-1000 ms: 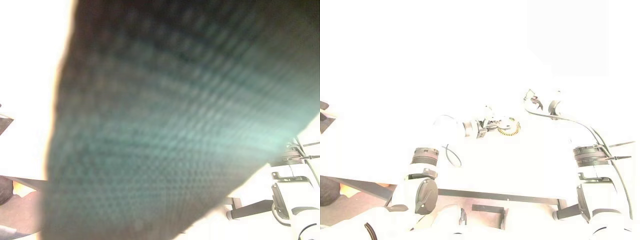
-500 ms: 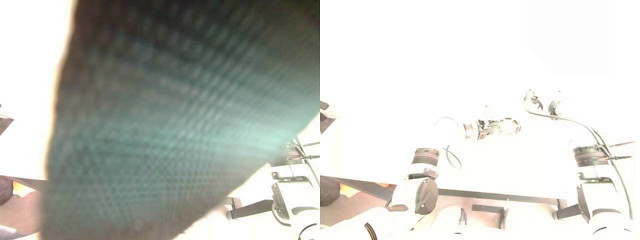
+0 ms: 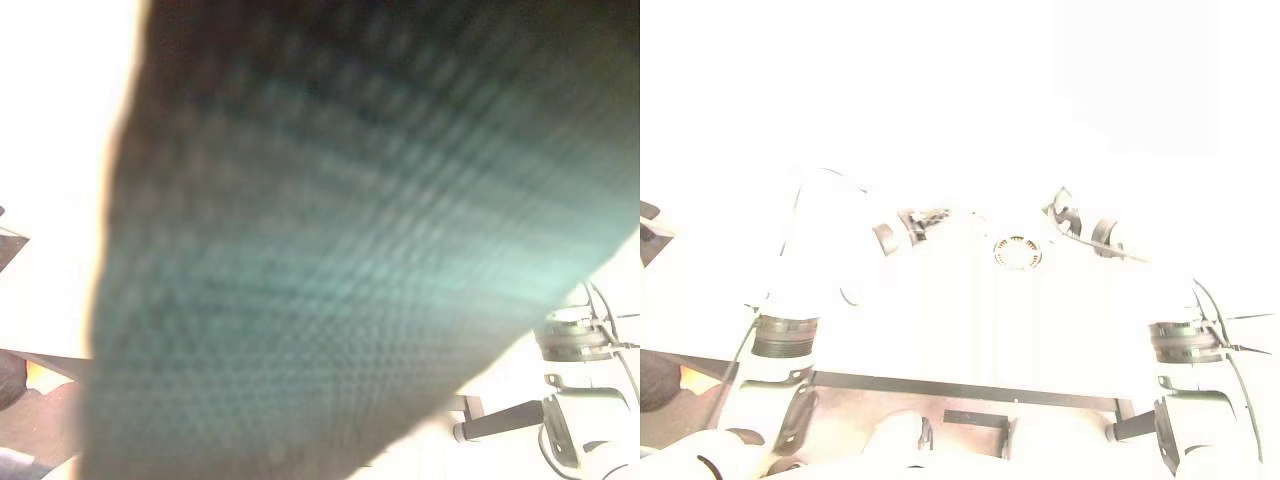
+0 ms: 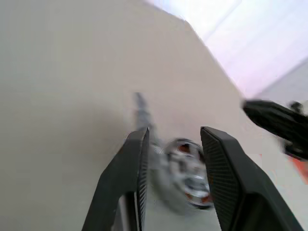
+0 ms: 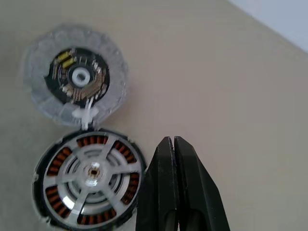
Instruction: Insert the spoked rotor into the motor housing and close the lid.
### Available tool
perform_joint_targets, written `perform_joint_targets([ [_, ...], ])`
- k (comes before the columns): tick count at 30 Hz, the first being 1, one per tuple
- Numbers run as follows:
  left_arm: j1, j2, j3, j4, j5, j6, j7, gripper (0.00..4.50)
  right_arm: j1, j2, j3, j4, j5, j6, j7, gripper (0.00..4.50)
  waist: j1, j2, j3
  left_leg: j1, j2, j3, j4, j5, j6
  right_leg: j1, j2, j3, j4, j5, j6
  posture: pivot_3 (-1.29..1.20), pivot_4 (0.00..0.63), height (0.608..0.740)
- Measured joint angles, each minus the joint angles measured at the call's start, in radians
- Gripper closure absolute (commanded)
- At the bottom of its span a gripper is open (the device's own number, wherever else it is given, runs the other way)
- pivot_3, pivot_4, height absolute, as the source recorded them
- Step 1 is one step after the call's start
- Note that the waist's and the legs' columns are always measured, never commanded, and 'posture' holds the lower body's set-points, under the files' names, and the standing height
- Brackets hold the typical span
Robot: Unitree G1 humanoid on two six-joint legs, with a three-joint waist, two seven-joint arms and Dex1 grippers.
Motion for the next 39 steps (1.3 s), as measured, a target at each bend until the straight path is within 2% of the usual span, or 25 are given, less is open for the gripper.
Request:
perform_joint_targets([
  [2,0.022,0.033,-0.039,0.004,0.106,-0.088,-0.066,2.7,0.02,0.008,0.033,0.045,-0.025,-0.022,-0.006,4.5,-0.001,0.001,0.0,0.0,-0.001,0.001,0.001,0.0,0.0,-0.001,-0.001,0.001,0.0,0.001,0.001,0.0,0.0,0.74],
  [5,0.044,0.033,-0.088,0.012,0.205,-0.159,-0.134,2.7,0.004,0.049,0.072,0.102,-0.061,-0.071,-0.035,4.5,-0.005,0.0,0.0,0.0,-0.001,0.002,0.0,0.001,-0.002,0.002,-0.002,0.001,0.001,0.001,0.001,0.0,0.0,0.74],
  [8,0.061,0.014,-0.116,0.011,0.254,-0.178,-0.176,2.7,-0.02,0.088,0.098,0.153,-0.084,-0.113,-0.057,4.5,-0.011,0.001,0.0,0.002,0.0,0.003,-0.003,0.002,-0.009,0.002,-0.002,0.001,0.002,0.002,0.0,0.0,0.0,0.74],
  [15,0.089,-0.006,-0.119,0.009,0.309,-0.173,-0.203,2.7,-0.095,0.107,0.096,0.177,-0.083,-0.152,-0.066,4.5,-0.025,0.001,0.0,0.001,0.0,0.003,-0.006,0.005,-0.006,0.0,-0.002,0.001,0.002,0.004,-0.002,0.0,0.0,0.74],
  [21,0.114,-0.008,-0.114,0.007,0.33,-0.16,-0.213,2.7,-0.072,0.125,0.106,0.224,-0.086,-0.172,-0.06,4.5,-0.026,0.0,0.0,0.001,-0.001,0.003,-0.006,0.005,-0.006,0.001,-0.002,0.001,0.001,0.004,-0.003,0.0,0.0,0.74],
  [26,0.121,-0.011,-0.089,-0.002,0.344,-0.15,-0.221,2.7,-0.047,0.137,0.128,0.321,-0.135,-0.284,-0.107,4.5,-0.028,-0.001,-0.002,0.008,0.0,0.004,-0.006,0.003,-0.009,0.006,-0.002,0.001,0.001,0.003,-0.003,0.0,0.0,0.74],
  [35,0.121,-0.029,-0.072,0.002,0.374,-0.149,-0.225,2.7,-0.058,0.122,0.115,0.288,-0.121,-0.249,-0.076,4.5,-0.028,-0.001,-0.001,0.007,0.002,0.009,-0.007,0.005,-0.008,0.007,-0.002,0.001,0.0,0.003,-0.003,0.0,0.0,0.74],
  [39,0.121,-0.039,-0.072,0.02,0.391,-0.151,-0.234,2.7,-0.076,0.063,0.116,0.191,-0.121,-0.252,-0.023,4.5,-0.028,-0.001,-0.001,0.002,0.002,0.009,-0.008,0.008,-0.005,0.001,-0.002,0.001,0.001,0.004,-0.003,0.0,0.0,0.74],
])
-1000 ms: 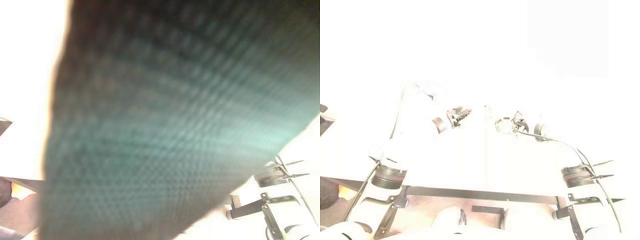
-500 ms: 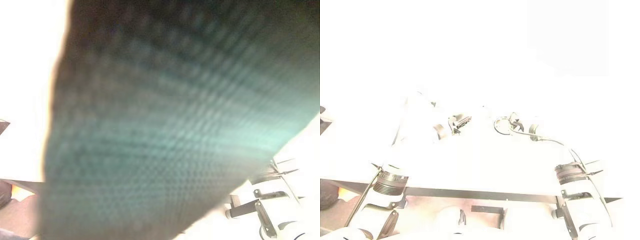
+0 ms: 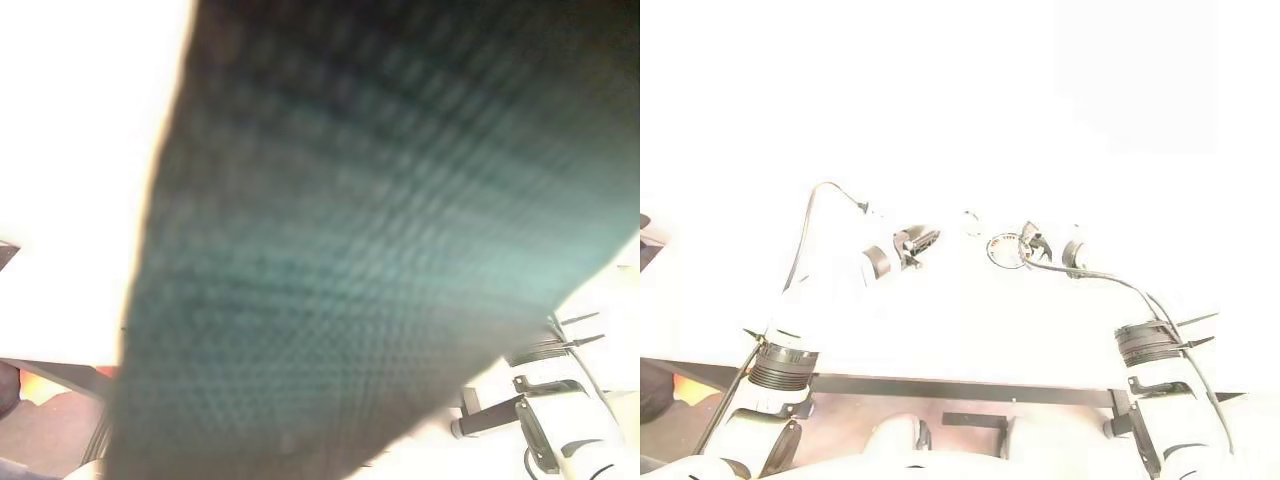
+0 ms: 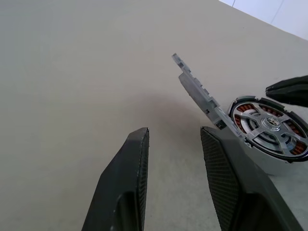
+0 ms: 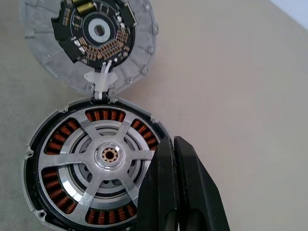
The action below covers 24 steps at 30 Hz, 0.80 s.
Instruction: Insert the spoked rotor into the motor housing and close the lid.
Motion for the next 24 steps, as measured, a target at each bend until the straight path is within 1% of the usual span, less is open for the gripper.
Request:
perform_joint_targets([
  [2,0.0,-0.002,0.0,0.002,0.008,-0.001,-0.005,2.7,-0.025,-0.046,0.002,-0.04,-0.002,-0.013,0.045,4.5,0.0,0.0,0.0,-0.001,0.0,0.0,-0.001,0.0,0.0,-0.001,0.0,0.0,0.0,0.0,0.0,0.0,0.0,0.74],
  [4,-0.003,-0.001,0.001,0.008,0.02,-0.005,-0.01,2.7,-0.071,-0.124,0.027,-0.069,0.0,-0.035,0.162,4.5,0.0,0.0,0.0,-0.002,0.0,0.001,-0.001,-0.001,0.002,-0.002,0.0,0.0,0.0,0.0,0.0,0.0,0.0,0.74],
  [5,-0.008,0.0,0.002,0.014,0.026,-0.01,-0.014,2.68,-0.094,-0.17,0.049,-0.079,0.001,-0.055,0.24,4.31,0.001,0.0,0.0,-0.002,0.0,0.001,0.0,-0.002,0.003,-0.001,0.0,0.0,-0.001,0.0,0.0,0.0,0.0,0.74],
  [7,-0.022,0.015,0.0,0.029,0.044,-0.023,-0.039,2.67,-0.147,-0.284,0.135,-0.076,-0.017,-0.145,0.442,3.9,0.002,0.0,0.0,-0.002,0.0,0.001,0.0,-0.003,0.006,-0.001,0.0,0.0,-0.001,0.0,0.0,0.0,0.0,0.74],
  [9,-0.04,0.041,0.001,0.045,0.066,-0.043,-0.063,2.67,-0.219,-0.313,0.209,-0.006,-0.062,-0.247,0.568,3.27,-0.001,-0.001,0.0,-0.002,0.0,0.001,0.0,-0.004,0.007,-0.001,0.0,0.0,-0.001,0.0,0.0,0.0,0.0,0.74],
  [10,-0.049,0.042,0.0,0.047,0.074,-0.051,-0.073,2.67,-0.247,-0.313,0.24,0.039,-0.09,-0.297,0.6,2.96,-0.002,-0.001,0.001,-0.002,0.0,0.002,0.001,-0.004,0.008,-0.002,-0.001,0.0,-0.001,0.0,0.0,0.0,0.0,0.74],
  [12,-0.062,0.041,-0.002,0.048,0.082,-0.067,-0.09,2.67,-0.31,-0.293,0.302,0.152,-0.16,-0.41,0.635,2.26,-0.003,-0.001,0.001,-0.002,0.001,0.002,0.001,-0.003,0.008,-0.002,-0.001,0.0,0.0,0.0,-0.001,0.0,0.0,0.74],
  [14,-0.064,0.039,-0.001,0.049,0.088,-0.074,-0.092,2.67,-0.356,-0.262,0.336,0.234,-0.204,-0.493,0.64,1.59,-0.003,-0.001,0.001,-0.003,0.001,0.002,0.001,-0.003,0.007,-0.004,-0.001,0.0,0.001,0.001,-0.002,0.0,0.0,0.74],
  [17,-0.055,0.032,0.001,0.047,0.102,-0.078,-0.089,2.67,-0.41,-0.218,0.371,0.333,-0.251,-0.604,0.641,1.59,-0.002,-0.001,0.001,-0.004,0.001,0.002,0.001,-0.002,0.007,-0.005,-0.001,-0.001,0.002,0.002,-0.003,0.0,0.0,0.74],
  [20,-0.013,0.022,0.001,0.034,0.106,-0.078,-0.081,2.67,-0.434,-0.172,0.393,0.404,-0.279,-0.683,0.635,1.59,-0.001,-0.001,0.001,-0.007,0.001,0.003,0.002,-0.003,0.009,-0.006,-0.001,-0.001,0.001,0.002,-0.004,0.0,0.0,0.74],
  [24,0.013,0.025,0.013,0.026,0.117,-0.075,-0.066,2.67,-0.436,-0.147,0.403,0.462,-0.304,-0.751,0.623,1.59,0.001,-0.001,0.001,-0.019,0.001,0.002,0.007,-0.003,0.011,-0.018,-0.001,-0.002,0.004,0.007,-0.012,0.0,0.0,0.74],
])
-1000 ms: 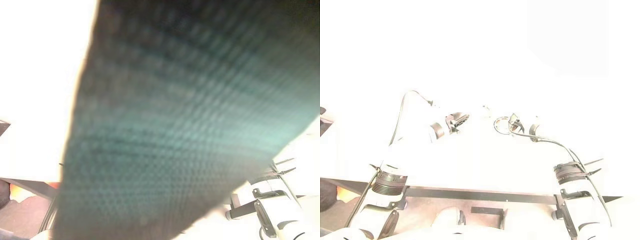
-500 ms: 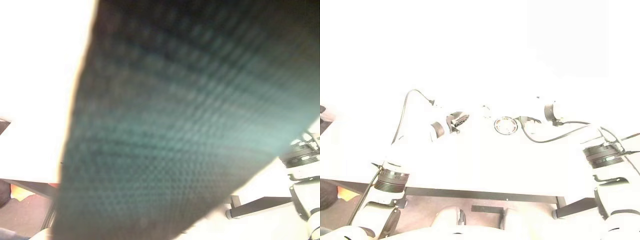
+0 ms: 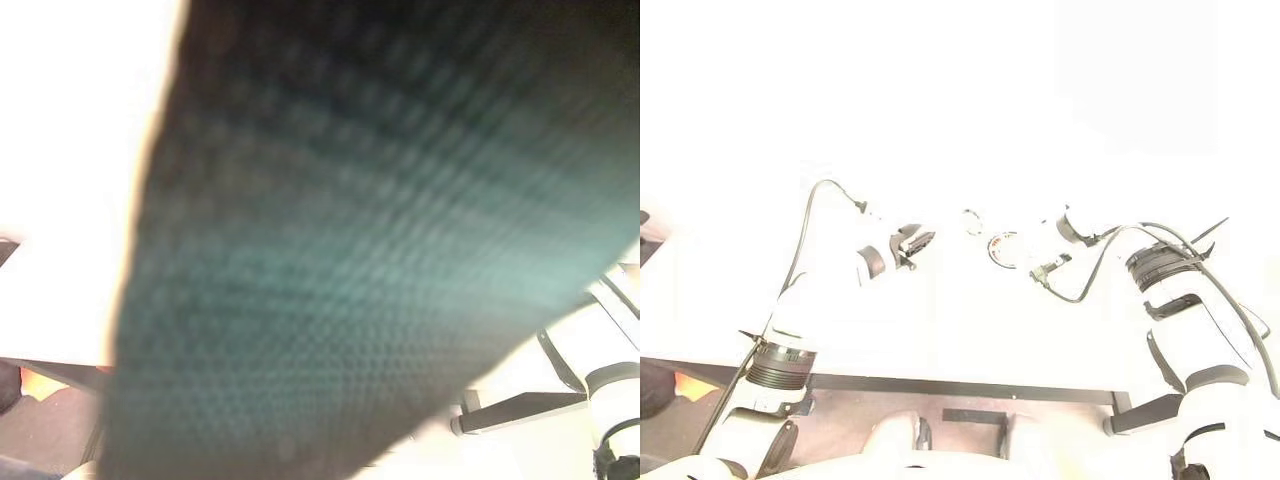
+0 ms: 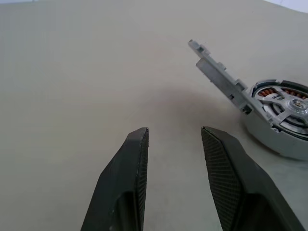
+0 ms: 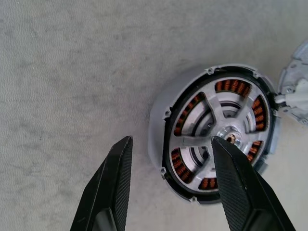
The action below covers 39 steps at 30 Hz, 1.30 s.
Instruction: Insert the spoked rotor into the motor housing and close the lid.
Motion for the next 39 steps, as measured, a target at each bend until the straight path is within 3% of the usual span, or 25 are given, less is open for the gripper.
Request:
perform_joint_targets([
  [9,0.016,0.007,0.024,-0.035,0.008,0.01,0.008,2.67,-0.034,0.027,0.007,0.116,-0.065,-0.1,-0.069,1.59,-0.002,0.0,0.0,0.002,0.003,0.001,0.005,0.001,-0.001,0.003,0.0,0.0,0.002,0.0,0.0,0.0,0.0,0.74],
  [24,0.029,0.005,0.018,-0.037,0.034,0.029,0.01,2.67,-0.02,0.006,-0.001,0.131,-0.085,-0.111,-0.081,1.59,-0.004,-0.001,0.0,0.001,0.004,0.002,0.005,0.005,-0.002,0.0,0.001,-0.001,0.008,0.0,0.0,0.0,0.0,0.74],
  [27,0.029,0.005,0.019,-0.038,0.037,0.031,0.011,2.67,-0.025,0.03,-0.001,0.16,-0.096,-0.113,-0.118,2.2,-0.009,-0.002,-0.001,0.004,0.005,0.002,0.005,0.006,-0.004,0.001,0.0,-0.001,0.008,0.0,0.0,0.0,0.0,0.74],
  [34,0.047,-0.001,0.031,-0.06,0.041,0.032,0.025,2.67,-0.057,0.05,0.008,0.199,-0.122,-0.153,-0.138,4.39,-0.021,-0.005,-0.002,0.006,0.007,0.003,0.005,0.006,-0.01,0.005,0.001,-0.002,0.008,0.0,0.001,0.0,0.0,0.74],
  [39,0.055,-0.023,0.032,-0.06,0.041,0.032,0.038,2.67,-0.058,0.057,0.013,0.23,-0.137,-0.183,-0.161,4.48,-0.031,-0.006,-0.001,0.005,0.007,0.003,0.005,0.007,-0.01,0.005,0.001,-0.002,0.007,0.0,0.001,0.0,0.0,0.74],
])
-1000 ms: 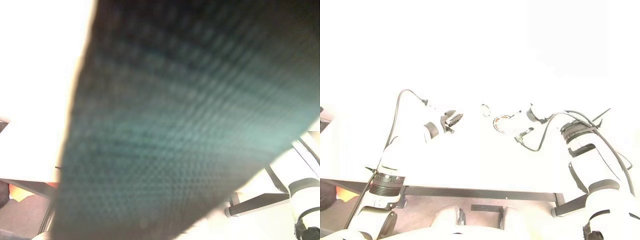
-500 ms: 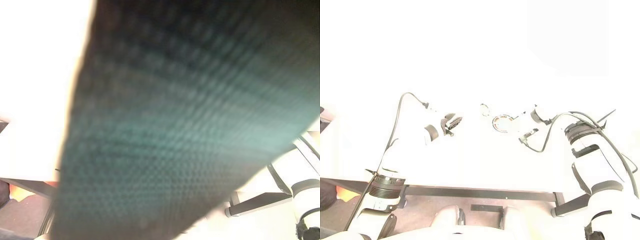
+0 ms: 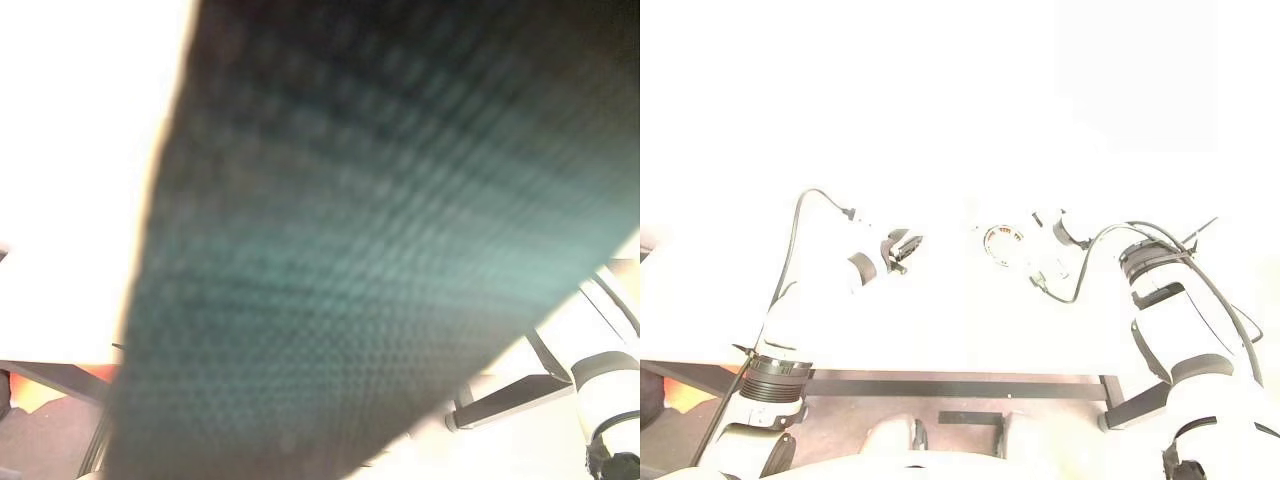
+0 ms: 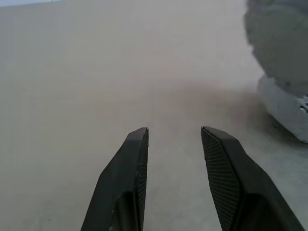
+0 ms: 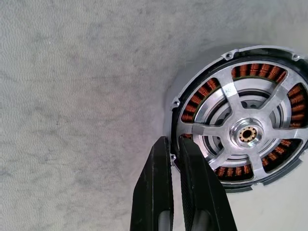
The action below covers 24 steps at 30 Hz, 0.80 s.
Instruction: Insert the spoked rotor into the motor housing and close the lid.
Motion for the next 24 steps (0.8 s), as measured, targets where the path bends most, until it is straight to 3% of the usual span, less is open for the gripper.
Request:
perform_joint_targets([
  [9,0.004,-0.016,0.002,0.0,0.003,-0.001,0.017,2.67,0.005,0.009,-0.026,0.003,0.04,0.03,0.026,4.48,-0.002,0.0,0.0,-0.001,0.002,0.001,0.0,0.001,0.0,-0.001,0.0,-0.001,0.0,0.0,0.0,0.0,0.0,0.74],
  [11,0.013,-0.02,0.002,-0.001,0.003,-0.002,0.021,2.67,0.037,0.024,-0.072,-0.055,0.118,0.187,0.097,4.48,-0.002,0.0,0.0,-0.002,0.003,0.001,0.0,0.001,0.001,-0.001,0.001,-0.001,0.001,0.0,0.0,0.0,0.0,0.74],
  [16,0.075,-0.044,0.004,-0.011,0.004,-0.002,0.037,2.67,0.111,-0.002,-0.146,-0.372,0.293,0.814,0.308,4.48,0.009,0.004,0.003,-0.007,0.003,0.0,0.0,0.002,0.005,-0.004,0.002,-0.001,0.002,0.0,-0.001,0.0,0.0,0.74],
  [24,0.138,-0.071,-0.003,-0.049,0.01,-0.002,0.064,2.67,0.032,-0.059,-0.159,-0.711,0.444,1.595,0.335,4.48,0.018,0.005,0.004,-0.007,0.003,0.0,-0.001,0.002,0.005,-0.006,0.002,-0.001,-0.001,0.0,-0.001,0.0,0.0,0.74],
])
